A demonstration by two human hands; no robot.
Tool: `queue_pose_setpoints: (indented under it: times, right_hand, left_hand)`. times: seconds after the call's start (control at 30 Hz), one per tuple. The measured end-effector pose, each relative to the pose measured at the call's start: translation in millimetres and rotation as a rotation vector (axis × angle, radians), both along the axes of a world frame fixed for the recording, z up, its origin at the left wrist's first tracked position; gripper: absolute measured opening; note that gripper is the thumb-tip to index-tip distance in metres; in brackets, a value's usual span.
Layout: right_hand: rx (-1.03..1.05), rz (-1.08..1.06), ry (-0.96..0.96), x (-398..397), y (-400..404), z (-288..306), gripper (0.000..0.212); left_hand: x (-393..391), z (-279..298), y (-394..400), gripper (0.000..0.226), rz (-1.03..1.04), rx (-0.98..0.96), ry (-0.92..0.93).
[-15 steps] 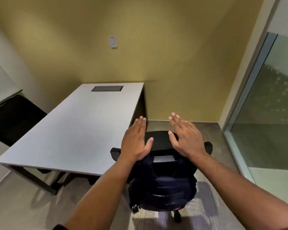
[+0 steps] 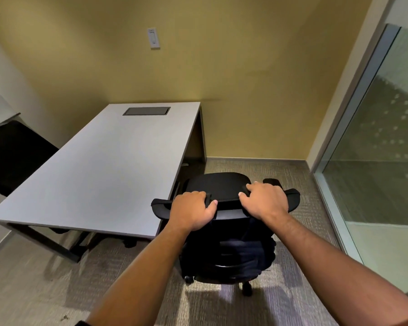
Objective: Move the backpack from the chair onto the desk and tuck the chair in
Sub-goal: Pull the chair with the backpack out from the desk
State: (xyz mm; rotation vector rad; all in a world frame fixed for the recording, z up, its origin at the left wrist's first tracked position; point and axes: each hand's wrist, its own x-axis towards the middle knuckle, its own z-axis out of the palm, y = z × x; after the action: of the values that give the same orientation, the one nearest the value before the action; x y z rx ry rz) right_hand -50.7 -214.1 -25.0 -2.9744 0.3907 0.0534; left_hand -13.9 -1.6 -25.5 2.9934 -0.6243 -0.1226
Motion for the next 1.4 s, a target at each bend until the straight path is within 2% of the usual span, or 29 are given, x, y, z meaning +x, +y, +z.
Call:
queue_pose_setpoints:
  times: [0.27, 0.47, 0.6, 0.77, 0.83, 0.93, 1.07, 1.27, 1.4]
  right_hand:
    - [-0.110, -0.074, 0.175, 6, 6, 2, 0.054]
    - [-0.089, -0.072, 0.217, 10, 8, 8, 0.046]
    - [0.028, -0.119, 0.148, 10, 4, 14, 0.044]
    - [0.271, -0.228, 0.048, 13, -9, 27, 0.047]
    - [0.344, -0.279, 0.010, 14, -17, 29, 0.043]
    - [0.383, -0.337, -0.042, 12, -28, 31, 0.024]
    - [0.482, -0.427, -0.114, 8, -46, 35, 0.028]
    - [0.451, -0.522, -0.234, -10, -65, 34, 0.021]
    - [0.308, -0.546, -0.288, -27, -75, 28, 0.032]
  left_hand:
    - [8, -1, -1, 0.056, -0.154, 0.062, 0.033]
    - [6, 2, -1, 0.056, -0.154, 0.056, 0.031]
    - [5, 2, 1, 0.055, -0.147, 0.026, 0.045]
    - [5, 6, 3, 0.054, -0.127, 0.025, 0.070]
    - [5, 6, 4, 0.052, -0.119, 0.008, 0.080]
    - [7, 5, 4, 0.050, -0.112, -0.015, 0.087]
    - [9, 2, 4, 0.049, -0.106, -0.042, 0.100]
    - [8, 0, -4, 0.049, -0.069, -0.066, 0.142]
    - [6, -2, -11, 0.050, -0.047, -0.084, 0.158]
